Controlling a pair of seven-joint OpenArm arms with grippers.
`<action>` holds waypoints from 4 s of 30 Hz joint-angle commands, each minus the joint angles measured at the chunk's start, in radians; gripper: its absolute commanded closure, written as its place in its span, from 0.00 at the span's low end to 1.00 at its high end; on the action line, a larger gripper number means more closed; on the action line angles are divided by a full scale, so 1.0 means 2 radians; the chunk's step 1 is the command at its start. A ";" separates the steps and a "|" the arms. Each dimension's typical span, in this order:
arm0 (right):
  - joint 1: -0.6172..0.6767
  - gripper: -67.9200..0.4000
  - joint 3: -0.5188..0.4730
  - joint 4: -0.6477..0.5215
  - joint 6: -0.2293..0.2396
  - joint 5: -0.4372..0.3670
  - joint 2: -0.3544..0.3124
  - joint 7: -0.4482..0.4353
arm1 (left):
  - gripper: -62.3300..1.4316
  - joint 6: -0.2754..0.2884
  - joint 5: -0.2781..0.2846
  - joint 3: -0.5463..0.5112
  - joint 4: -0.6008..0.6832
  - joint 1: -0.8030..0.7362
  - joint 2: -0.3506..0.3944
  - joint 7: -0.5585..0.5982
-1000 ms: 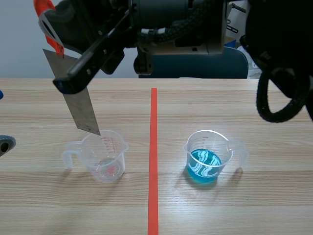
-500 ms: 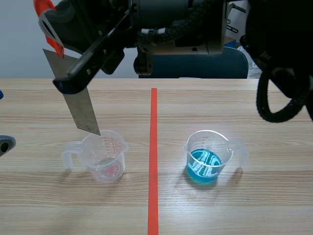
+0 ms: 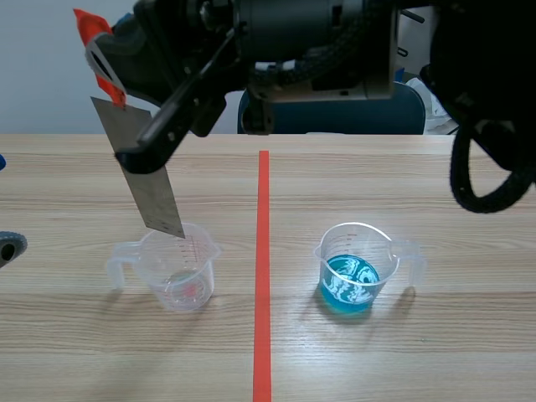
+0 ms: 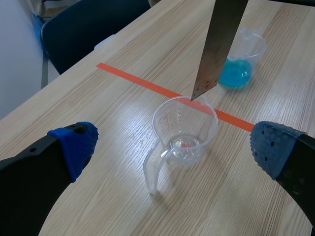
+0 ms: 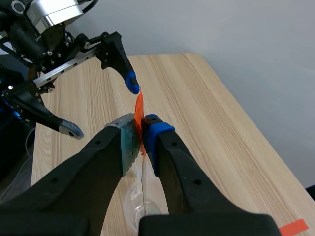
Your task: Do the redox reaction experiment
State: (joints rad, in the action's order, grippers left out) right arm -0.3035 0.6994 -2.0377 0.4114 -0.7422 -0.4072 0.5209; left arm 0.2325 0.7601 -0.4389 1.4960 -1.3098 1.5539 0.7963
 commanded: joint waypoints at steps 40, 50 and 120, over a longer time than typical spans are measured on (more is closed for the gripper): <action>0.250 0.98 -0.328 -0.003 0.109 -0.132 -0.338 -0.202 | 0.00 -0.001 0.003 -0.003 0.005 0.005 -0.004 0.007; 0.302 0.98 -0.399 0.008 0.135 -0.127 -0.338 -0.216 | 0.00 -0.001 0.003 -0.003 0.005 0.005 -0.004 0.007; 0.301 0.98 -0.399 0.010 0.146 -0.115 -0.323 -0.225 | 0.00 -0.001 0.003 -0.003 0.005 0.005 -0.004 0.007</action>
State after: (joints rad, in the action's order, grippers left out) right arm 0.3157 -0.0978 -2.0148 0.7040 -0.9581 -1.0470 0.0864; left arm 0.2321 0.7601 -0.4389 1.4960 -1.3098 1.5539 0.7963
